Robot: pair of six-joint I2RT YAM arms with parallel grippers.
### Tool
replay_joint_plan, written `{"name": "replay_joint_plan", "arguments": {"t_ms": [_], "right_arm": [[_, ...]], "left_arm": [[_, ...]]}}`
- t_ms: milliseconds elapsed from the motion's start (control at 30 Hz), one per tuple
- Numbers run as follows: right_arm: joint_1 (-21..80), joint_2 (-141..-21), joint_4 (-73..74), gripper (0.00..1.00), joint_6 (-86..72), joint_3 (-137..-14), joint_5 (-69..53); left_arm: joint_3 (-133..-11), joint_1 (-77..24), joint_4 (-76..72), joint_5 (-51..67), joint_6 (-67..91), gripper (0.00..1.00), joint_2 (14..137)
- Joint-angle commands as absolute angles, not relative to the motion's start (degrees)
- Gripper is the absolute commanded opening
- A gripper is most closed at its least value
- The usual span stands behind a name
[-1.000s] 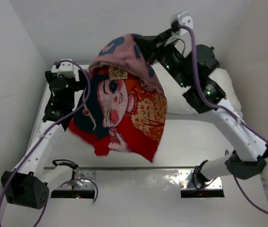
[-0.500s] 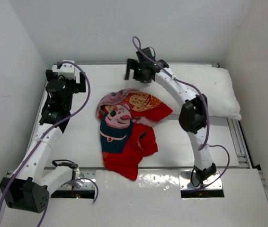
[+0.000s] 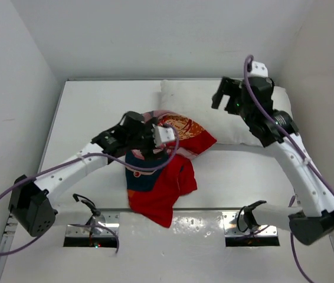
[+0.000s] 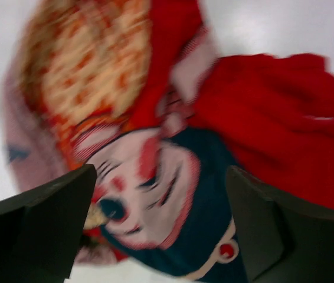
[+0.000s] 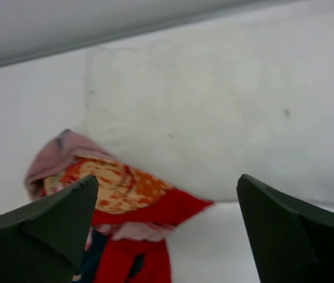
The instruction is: Put the pillow into the pillowcase
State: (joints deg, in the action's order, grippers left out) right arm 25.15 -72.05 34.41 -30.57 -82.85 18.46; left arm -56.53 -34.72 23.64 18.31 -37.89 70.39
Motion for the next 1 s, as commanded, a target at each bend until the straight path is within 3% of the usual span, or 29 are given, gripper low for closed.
{"name": "replay_joint_plan", "arguments": {"t_ms": [0,100,333,500,533,600,633,667,733,800,833,967], "right_arm": [[22.07,-70.33,37.09,0.99,-35.15,-73.23,22.15],[20.48,-63.74,38.66,0.99,-38.23,-64.88,22.15],[21.09,-52.83,45.96,0.99,-44.72,-51.08,23.11],[22.23,-46.59,49.57,0.99,-47.9,-46.5,22.85],[22.41,-45.71,49.83,0.98,-48.51,-45.1,22.76],[22.85,-43.52,49.14,0.95,-48.6,-42.73,21.37],[23.2,-43.07,48.26,0.91,-48.08,-41.58,20.31],[23.46,-42.72,45.82,0.88,-47.64,-39.48,19.08],[24.69,-43.32,42.47,0.73,-46.15,-37.19,14.8],[25.92,-44.9,36.15,0.69,-45.44,-34.3,11.44],[27.49,-47.52,33.77,0.69,-45.35,-33.49,8.55],[33.65,-56.93,18.33,0.86,-43.51,-31.99,4.14]], "left_arm": [[-57.04,-40.68,22.07,22.49,-44.47,0.92,71.71],[-55.29,-45.07,19.25,25.92,-43.16,1.0,73.73],[-52.65,-52.9,13.37,23.22,-38.85,0.99,84.89],[-50.19,-55.98,8.88,17.06,-38.58,0.94,89.82],[-50.1,-56.25,7.66,16.44,-38.41,0.9,90.26],[-50.88,-56.51,6.25,15.65,-36.83,0.54,90.44],[-51.67,-56.34,5.63,13.38,-36.04,0.34,90.44],[-53.68,-55.99,5.71,11.88,-34.73,0.0,90.0],[-56.67,-55.02,9.81,9.06,-33.49,0.0,89.04],[-62.82,-51.69,17.79,10.62,-32.35,0.0,86.07],[-64.93,-50.46,20.89,11.16,-31.82,0.0,84.83],[-71.98,-41.06,31.19,11.96,-33.21,0.0,74.22]]}}
